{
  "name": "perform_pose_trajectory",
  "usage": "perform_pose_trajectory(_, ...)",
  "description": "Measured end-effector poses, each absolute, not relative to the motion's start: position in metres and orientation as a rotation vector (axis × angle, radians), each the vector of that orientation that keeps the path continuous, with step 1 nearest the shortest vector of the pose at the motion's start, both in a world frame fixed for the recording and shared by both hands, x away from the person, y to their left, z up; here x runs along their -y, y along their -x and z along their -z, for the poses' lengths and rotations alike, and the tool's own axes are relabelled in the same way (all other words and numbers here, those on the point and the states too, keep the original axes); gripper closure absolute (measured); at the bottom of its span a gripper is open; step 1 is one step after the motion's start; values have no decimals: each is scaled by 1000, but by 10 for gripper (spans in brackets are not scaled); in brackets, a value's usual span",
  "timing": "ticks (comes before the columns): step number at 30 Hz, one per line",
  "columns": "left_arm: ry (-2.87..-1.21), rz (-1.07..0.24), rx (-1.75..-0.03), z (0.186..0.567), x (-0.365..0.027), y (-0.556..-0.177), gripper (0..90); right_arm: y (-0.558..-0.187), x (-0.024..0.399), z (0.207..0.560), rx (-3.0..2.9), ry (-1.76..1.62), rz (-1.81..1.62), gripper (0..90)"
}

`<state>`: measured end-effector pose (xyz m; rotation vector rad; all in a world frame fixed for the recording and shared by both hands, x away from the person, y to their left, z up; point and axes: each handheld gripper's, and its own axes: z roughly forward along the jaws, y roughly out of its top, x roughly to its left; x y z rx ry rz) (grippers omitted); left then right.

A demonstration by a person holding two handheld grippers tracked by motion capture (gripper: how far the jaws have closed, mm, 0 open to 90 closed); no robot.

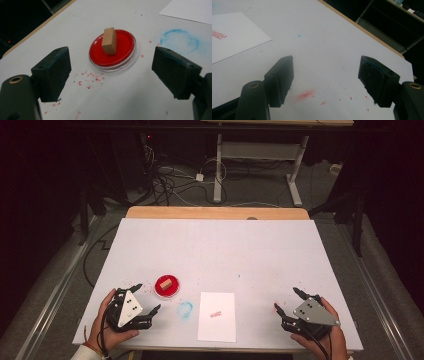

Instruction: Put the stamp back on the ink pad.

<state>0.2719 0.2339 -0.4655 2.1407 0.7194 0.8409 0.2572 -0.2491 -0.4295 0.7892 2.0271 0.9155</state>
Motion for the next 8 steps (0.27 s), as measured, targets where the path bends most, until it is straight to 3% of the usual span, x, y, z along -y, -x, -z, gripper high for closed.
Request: perform_pose_trajectory(8,-2132,-846,-739,464,-234,-274,156,-258,251,430,-2026,-793,-919,290)
